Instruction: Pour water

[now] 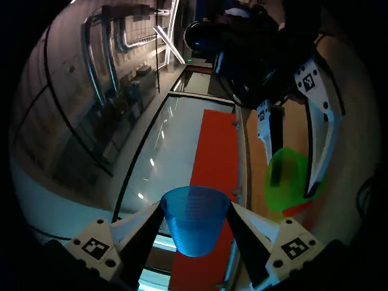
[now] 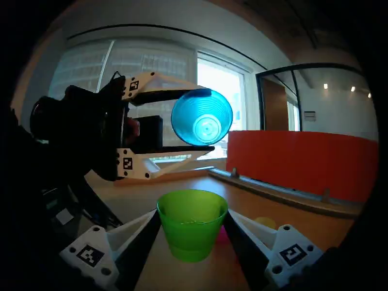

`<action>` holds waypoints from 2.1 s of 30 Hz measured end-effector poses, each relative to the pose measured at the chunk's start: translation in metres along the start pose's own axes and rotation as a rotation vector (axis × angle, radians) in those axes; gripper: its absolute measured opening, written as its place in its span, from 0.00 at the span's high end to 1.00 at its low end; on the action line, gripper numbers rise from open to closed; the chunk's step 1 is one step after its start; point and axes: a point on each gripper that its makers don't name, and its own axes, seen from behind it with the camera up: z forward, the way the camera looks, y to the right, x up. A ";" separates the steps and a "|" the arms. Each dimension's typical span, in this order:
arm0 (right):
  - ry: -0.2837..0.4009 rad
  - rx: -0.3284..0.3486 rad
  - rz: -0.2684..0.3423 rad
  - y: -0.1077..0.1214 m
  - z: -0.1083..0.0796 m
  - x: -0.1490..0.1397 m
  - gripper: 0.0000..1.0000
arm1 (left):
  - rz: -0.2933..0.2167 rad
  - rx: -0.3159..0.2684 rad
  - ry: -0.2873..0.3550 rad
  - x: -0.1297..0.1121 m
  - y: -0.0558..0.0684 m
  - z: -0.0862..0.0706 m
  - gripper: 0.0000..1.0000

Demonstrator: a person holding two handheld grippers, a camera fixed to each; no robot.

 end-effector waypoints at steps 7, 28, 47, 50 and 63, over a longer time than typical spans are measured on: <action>0.002 -0.007 -0.003 0.002 -0.003 0.002 0.10 | -0.204 -0.021 -0.042 -0.022 0.005 0.002 0.13; 0.008 -0.039 -0.025 0.012 -0.017 0.008 0.10 | -1.053 -0.110 -0.125 -0.073 0.032 -0.004 0.13; -0.061 -0.077 -0.043 0.032 -0.036 -0.002 0.10 | -1.148 -0.261 -0.256 -0.088 0.087 -0.012 0.13; -0.082 -0.084 -0.044 0.038 -0.041 -0.007 0.10 | -1.126 -0.291 -0.292 -0.092 0.098 -0.014 0.12; -0.191 -0.098 -0.041 0.058 -0.060 -0.038 0.10 | -1.113 -0.417 -0.400 -0.103 0.138 -0.025 0.13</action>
